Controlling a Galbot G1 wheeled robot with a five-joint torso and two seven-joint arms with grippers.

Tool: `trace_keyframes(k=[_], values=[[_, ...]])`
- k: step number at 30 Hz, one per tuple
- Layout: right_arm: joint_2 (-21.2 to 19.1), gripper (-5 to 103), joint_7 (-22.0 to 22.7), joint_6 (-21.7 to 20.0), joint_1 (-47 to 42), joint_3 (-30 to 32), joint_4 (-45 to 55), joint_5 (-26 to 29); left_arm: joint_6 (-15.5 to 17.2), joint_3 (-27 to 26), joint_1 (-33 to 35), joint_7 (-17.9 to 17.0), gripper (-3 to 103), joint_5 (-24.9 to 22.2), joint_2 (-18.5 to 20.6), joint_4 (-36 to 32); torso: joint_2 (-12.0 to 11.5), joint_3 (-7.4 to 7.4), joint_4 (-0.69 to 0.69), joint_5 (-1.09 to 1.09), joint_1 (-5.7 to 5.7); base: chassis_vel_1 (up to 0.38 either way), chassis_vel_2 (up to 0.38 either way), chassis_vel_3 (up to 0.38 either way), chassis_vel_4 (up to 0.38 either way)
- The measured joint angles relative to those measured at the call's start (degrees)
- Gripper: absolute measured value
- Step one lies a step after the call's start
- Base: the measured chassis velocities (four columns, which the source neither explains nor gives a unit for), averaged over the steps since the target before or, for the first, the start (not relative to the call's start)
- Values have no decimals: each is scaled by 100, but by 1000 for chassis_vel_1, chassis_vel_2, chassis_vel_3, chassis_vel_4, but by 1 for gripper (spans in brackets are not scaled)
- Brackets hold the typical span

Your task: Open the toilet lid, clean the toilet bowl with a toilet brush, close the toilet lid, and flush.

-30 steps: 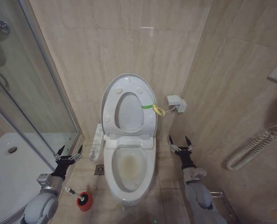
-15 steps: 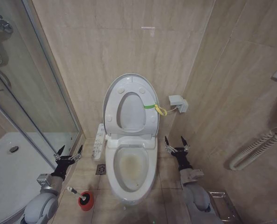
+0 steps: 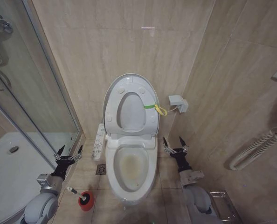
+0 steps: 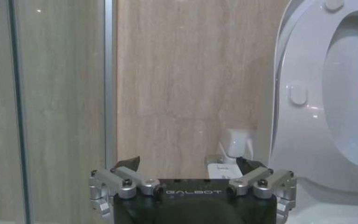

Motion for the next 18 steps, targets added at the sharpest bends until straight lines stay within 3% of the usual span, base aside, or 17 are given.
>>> trace_keyframes(k=[9, 18], values=[[4, 100, 80, 193, 27, 30, -58, -18, 0, 0, -1, 0, 100, 0, 0, 0, -1, 2, 0, 0, 5, -62, 69, 52, -61], [-34, 100, 121, 127, 9, 58, 5, 36, 0, 1, 0, 0, 100, 0, 0, 0, 0, 0, 0, 0, -1, -28, 24, 15, -15]])
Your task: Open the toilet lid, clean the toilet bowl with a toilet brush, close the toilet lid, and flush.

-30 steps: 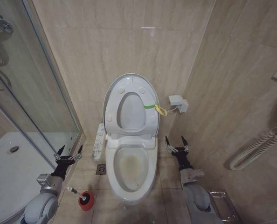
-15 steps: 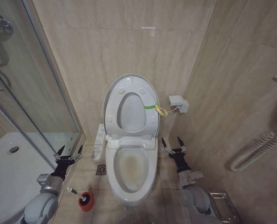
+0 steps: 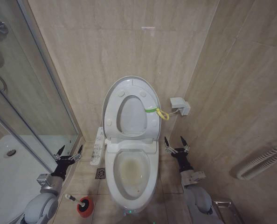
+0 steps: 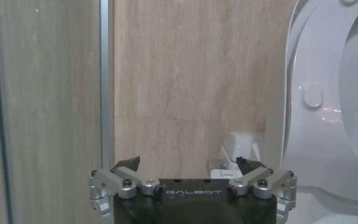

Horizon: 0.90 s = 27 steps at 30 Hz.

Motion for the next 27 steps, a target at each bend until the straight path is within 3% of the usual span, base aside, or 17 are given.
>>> trace_keyframes(k=[12, 27], values=[[36, 100, 104, 268, 123, -25, -106, -70, 0, 0, -2, 0, 100, 0, 0, 0, 0, 2, 1, 0, 4, -41, 38, 35, -49], [-98, 100, 577, 2, 641, -67, -460, -406, 0, 0, 0, 0, 100, 0, 0, 0, 0, 0, 1, 0, 1, -13, 3, 9, -9]])
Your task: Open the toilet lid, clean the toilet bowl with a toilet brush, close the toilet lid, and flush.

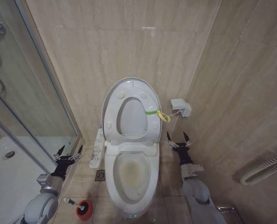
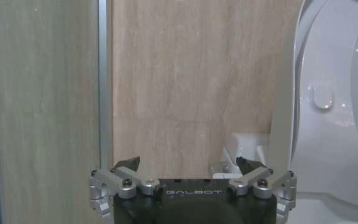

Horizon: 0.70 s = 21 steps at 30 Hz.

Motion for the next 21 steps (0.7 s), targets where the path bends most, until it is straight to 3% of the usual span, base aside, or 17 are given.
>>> trace_keyframes(k=[21], values=[[-170, 100, 227, -240, 1531, -289, -1071, 260, 0, 0, 0, 0, 100, 0, 0, 0, 0, 1, -1, 0, 1, 0, 0, 0, 0]])
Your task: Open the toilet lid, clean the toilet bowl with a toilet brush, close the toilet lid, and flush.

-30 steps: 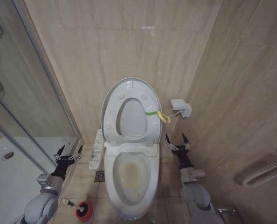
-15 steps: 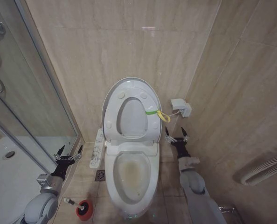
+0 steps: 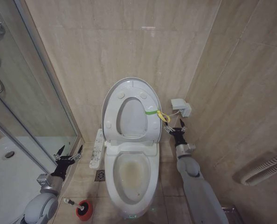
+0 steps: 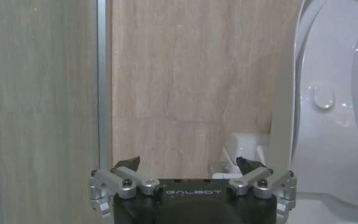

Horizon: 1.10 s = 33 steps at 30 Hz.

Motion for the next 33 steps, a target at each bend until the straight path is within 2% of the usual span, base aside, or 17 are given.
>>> trace_keyframes(k=[18, 23, 28, 33], values=[[-74, 100, 67, -55, 1093, -178, -652, 63, 0, 0, 0, 0, 100, 0, 0, 0, 0, 0, 0, 0, 1, 0, 0, 0, 0], [17, 100, 139, -78, 1342, -324, -756, 66, 0, 0, 0, 0, 100, 0, 0, 0, 0, 0, 0, 0, 0, 0, 0, 0, 0], [143, 100, 190, -80, 1545, -440, -913, 56, 0, 0, 0, 0, 100, 0, 0, 0, 0, 0, -7, -1, 0, 0, 0, 0, 0], [218, 100, 223, -72, 1670, -507, -1026, 33, 0, 0, 0, 0, 100, 0, 0, 0, 0, 0, -5, -1, 1, 0, 0, 0, 0]])
